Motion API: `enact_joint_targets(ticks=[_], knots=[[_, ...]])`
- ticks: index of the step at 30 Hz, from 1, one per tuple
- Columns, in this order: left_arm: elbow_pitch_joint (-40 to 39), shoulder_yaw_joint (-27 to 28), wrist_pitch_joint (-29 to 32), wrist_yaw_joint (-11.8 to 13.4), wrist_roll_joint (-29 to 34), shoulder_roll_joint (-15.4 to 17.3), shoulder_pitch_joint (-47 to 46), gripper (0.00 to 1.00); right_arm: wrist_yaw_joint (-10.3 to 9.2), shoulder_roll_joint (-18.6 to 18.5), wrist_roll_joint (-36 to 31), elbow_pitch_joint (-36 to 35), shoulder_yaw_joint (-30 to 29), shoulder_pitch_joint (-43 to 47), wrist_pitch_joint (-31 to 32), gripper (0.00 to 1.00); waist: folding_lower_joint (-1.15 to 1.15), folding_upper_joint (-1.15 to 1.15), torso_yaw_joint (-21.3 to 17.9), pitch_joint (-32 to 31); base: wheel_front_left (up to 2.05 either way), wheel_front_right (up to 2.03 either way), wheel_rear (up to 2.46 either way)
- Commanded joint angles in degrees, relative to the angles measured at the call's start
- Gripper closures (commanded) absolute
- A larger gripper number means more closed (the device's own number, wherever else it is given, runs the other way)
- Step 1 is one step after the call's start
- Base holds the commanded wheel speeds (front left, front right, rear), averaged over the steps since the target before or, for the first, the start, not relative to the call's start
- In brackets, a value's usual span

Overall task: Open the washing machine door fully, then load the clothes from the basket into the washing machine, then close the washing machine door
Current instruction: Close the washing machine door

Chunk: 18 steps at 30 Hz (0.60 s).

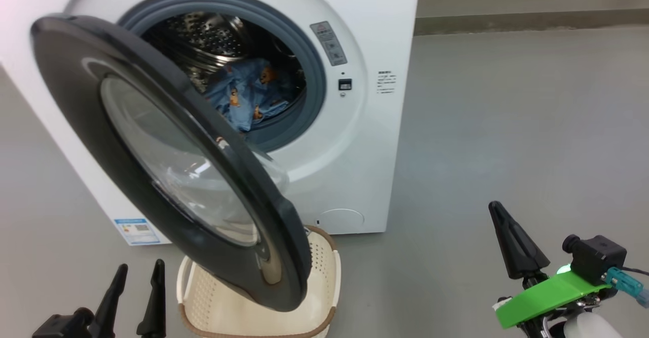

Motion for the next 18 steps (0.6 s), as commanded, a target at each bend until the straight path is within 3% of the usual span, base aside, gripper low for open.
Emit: enact_joint_targets(ticks=[1,18], knots=[[-0.7,1.6,-0.8,-0.1,-0.1,1.2,-2.5,0.0,0.43,-0.3,0.2,-2.6,0.3,-2.8,-0.5,1.0,0.0,0.0,2.1,-0.1,0.0,0.0,0.0],[0.2,-1.5,-0.8,-0.1,-1.6,1.2,-2.6,0.0,0.43,3.7,3.5,-11.2,3.6,-9.9,-0.5,1.0,0.0,0.0,13.2,-0.4,0.0,0.0,0.0]])
